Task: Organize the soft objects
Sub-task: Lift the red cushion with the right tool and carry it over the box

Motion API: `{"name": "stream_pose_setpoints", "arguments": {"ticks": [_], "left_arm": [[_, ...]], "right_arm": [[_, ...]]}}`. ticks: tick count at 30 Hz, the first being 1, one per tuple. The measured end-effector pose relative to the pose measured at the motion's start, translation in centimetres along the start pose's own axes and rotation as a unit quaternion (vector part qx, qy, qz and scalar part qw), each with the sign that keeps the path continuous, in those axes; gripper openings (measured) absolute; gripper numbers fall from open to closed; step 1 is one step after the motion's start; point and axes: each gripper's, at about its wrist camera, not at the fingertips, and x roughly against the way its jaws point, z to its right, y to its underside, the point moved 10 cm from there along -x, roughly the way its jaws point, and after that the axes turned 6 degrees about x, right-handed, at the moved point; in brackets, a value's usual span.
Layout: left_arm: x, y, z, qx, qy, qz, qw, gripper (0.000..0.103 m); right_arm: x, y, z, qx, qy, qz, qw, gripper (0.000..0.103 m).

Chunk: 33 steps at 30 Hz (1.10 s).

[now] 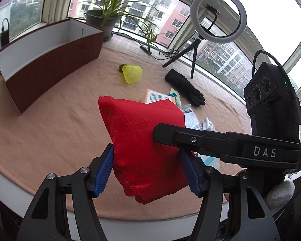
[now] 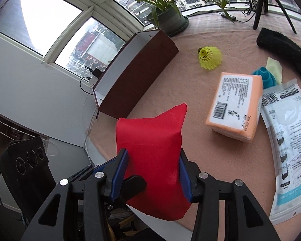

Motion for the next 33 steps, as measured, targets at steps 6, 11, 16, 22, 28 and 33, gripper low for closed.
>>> {"name": "stream_pose_setpoints", "arguments": {"ticks": [6, 11, 16, 22, 28, 33], "left_arm": [[2.0, -4.3, -2.8, -0.012, 0.002, 0.019, 0.9997, 0.063], [3.3, -7.8, -6.1, -0.010, -0.003, 0.035, 0.9993, 0.063], [3.7, -11.1, -9.4, -0.003, -0.011, 0.048, 0.9988, 0.063], [3.2, -14.5, -13.2, 0.008, -0.018, 0.054, 0.9983, 0.063], [2.0, -17.4, -16.5, 0.018, -0.025, 0.056, 0.9979, 0.063], [0.9, -19.0, -18.8, 0.028, -0.031, 0.052, 0.9978, 0.063]], "right_arm": [[-2.0, -3.9, -4.0, 0.012, 0.000, 0.017, 1.000, 0.045], [-4.8, -7.3, -7.6, 0.030, 0.001, 0.020, 0.999, 0.045], [-7.8, -10.3, -10.4, 0.052, 0.005, 0.018, 0.998, 0.045], [-11.7, -13.6, -12.4, 0.062, 0.009, 0.011, 0.998, 0.045], [-15.3, -16.0, -12.0, 0.066, 0.013, 0.004, 0.998, 0.045], [-17.9, -17.3, -11.4, 0.067, 0.017, 0.002, 0.998, 0.045]]}}
